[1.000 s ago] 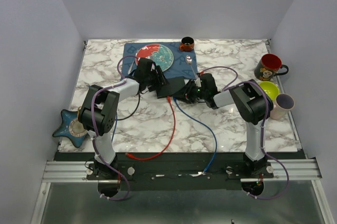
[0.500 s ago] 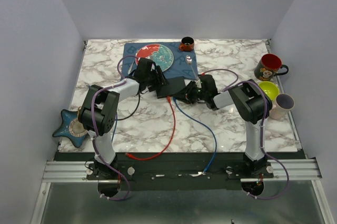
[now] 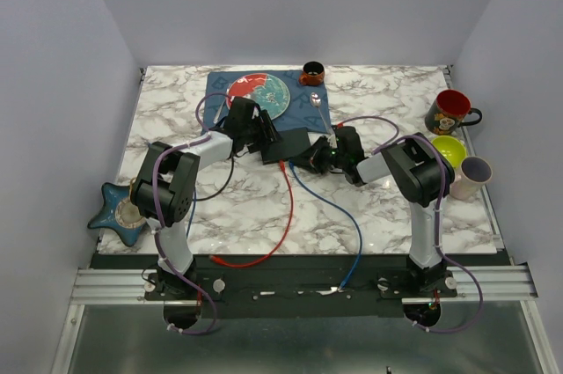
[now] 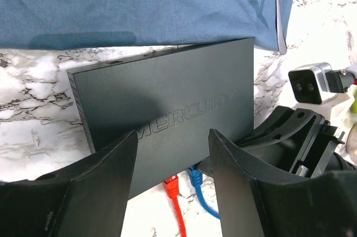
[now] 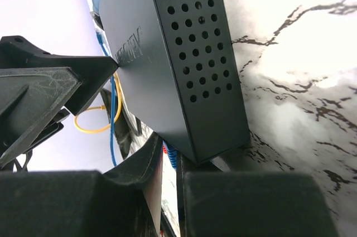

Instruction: Pull the plug from the switch port

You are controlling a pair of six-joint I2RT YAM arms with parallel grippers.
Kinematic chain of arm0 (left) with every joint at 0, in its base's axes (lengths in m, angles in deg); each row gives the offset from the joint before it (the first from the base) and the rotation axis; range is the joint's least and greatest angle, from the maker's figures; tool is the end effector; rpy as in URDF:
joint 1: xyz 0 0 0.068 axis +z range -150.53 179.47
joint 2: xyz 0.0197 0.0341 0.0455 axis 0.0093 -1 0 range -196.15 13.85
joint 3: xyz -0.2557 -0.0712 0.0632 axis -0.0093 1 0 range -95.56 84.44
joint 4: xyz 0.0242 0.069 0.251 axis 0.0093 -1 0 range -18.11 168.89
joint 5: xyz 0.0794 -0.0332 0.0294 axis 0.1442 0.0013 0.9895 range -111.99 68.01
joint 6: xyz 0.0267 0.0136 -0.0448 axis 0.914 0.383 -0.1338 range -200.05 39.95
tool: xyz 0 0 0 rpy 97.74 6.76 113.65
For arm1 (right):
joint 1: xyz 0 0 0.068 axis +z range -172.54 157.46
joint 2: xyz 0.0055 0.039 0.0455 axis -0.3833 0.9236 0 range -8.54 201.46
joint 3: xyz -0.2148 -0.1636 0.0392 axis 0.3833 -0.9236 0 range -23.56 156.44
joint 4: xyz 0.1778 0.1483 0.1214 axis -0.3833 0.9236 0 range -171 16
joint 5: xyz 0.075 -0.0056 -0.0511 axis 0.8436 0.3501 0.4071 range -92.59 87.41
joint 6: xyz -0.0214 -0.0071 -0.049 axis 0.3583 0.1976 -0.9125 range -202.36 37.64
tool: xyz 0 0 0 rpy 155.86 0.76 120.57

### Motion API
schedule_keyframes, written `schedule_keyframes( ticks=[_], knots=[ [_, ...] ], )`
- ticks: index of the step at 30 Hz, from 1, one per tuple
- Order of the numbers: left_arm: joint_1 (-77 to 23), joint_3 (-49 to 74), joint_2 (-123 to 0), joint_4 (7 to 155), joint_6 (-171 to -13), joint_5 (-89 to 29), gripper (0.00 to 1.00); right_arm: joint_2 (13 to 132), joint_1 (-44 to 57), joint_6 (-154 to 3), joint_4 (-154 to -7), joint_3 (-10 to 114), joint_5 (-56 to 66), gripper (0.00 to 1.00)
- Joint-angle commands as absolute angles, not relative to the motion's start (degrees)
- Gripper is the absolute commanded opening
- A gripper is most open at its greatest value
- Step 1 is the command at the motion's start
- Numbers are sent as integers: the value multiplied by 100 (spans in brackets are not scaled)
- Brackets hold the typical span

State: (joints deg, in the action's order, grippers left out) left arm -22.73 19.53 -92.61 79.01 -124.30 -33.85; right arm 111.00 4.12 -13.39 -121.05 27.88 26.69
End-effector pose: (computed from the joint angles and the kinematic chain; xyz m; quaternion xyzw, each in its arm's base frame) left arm 0.3672 -0.1578 0.1771 -0.1317 0.8980 -0.3029 0.2907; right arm 0.3406 0.1906 0.0889 0.1781 0.8206 0.5145 0.1739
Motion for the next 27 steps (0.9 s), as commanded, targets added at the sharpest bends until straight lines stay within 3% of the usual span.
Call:
schedule_keyframes(
  ticks=[1, 10, 27],
  knots=[
    [-2356, 2221, -9163, 7633, -12557, -3658, 65, 11266, 418, -1459, -12354, 2672, 2544, 1],
    [-2672, 2713, -8547, 8222, -13243, -4054, 64, 11073, 418, -2004, -11906, 2750, 2589, 1],
    [-2839, 2476, -9250, 8302, -13410, -3887, 62, 10835, 418, -2470, -11466, 2628, 2825, 1]
  ],
)
